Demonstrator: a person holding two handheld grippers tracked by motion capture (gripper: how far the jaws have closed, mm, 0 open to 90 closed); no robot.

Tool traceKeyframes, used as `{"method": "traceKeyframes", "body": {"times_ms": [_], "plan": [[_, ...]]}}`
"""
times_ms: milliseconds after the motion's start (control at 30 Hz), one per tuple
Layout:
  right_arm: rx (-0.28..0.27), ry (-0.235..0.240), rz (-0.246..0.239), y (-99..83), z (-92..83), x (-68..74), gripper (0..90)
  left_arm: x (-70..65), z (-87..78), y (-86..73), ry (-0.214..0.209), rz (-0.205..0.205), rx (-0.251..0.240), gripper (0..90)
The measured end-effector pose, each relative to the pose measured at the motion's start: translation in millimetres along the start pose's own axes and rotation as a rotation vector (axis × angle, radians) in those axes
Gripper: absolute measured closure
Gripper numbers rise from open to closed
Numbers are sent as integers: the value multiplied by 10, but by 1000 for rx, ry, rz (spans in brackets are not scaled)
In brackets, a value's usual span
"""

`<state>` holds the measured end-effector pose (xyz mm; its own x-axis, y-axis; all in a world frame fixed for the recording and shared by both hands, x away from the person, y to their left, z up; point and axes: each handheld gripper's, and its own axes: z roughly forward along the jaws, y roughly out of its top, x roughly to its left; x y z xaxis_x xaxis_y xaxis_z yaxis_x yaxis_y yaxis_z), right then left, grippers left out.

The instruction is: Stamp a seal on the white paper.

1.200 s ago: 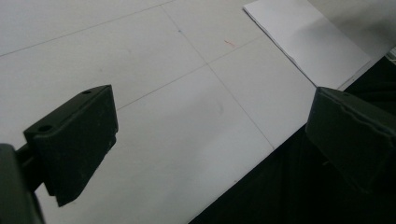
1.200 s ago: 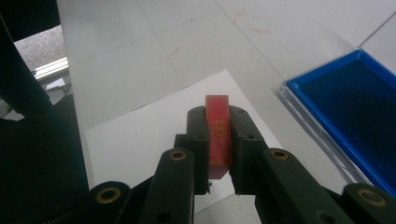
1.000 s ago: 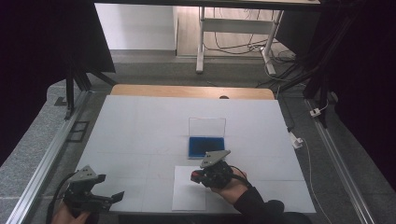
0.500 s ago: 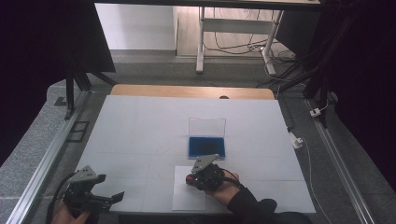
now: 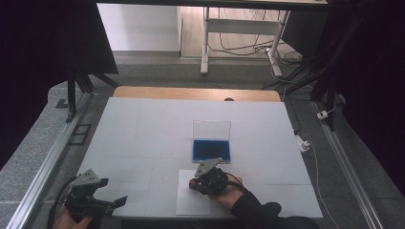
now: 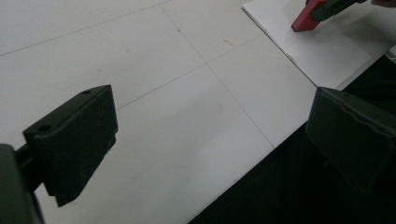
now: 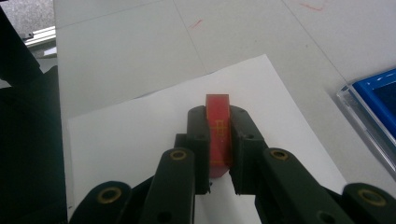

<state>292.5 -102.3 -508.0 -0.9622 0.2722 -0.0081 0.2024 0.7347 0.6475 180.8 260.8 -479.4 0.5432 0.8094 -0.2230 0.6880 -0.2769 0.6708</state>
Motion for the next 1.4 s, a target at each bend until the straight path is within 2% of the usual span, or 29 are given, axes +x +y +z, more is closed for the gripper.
{"method": "traceKeyframes", "body": {"times_ms": [267,333,400,567,633,700,900,1000,1067,1100,1133,1200,1300,1400], "plan": [[-8,-5,22,-15,6,6,807,-1,3,2,2,-1,3,29],[5,-29,0,-9,3,37,807,-1,4,3,2,-1,5,29],[-2,-29,-7,-10,7,46,807,-2,5,4,2,-1,5,29],[22,-61,-42,19,10,105,807,0,8,4,1,-3,4,29],[20,-53,-28,15,10,92,807,-1,8,4,1,-2,5,29],[6,-25,0,-2,12,40,808,-1,6,5,2,-1,6,30],[-25,47,112,-44,13,-80,808,0,8,4,1,-3,5,30],[-26,54,122,-48,12,-92,808,0,9,4,1,-3,5,30],[-12,18,70,-29,12,-32,808,0,8,4,0,-4,5,30],[-12,18,70,-29,12,-32,808,1,9,4,1,-4,5,30],[-7,0,37,-22,13,-6,808,0,9,5,1,-4,5,30],[6,-31,4,-4,13,47,808,-1,9,6,2,-2,7,30],[18,-59,-30,10,15,99,807,-1,9,6,3,-1,7,30],[12,-48,-13,3,16,78,807,1,9,6,1,-3,7,31]]}}
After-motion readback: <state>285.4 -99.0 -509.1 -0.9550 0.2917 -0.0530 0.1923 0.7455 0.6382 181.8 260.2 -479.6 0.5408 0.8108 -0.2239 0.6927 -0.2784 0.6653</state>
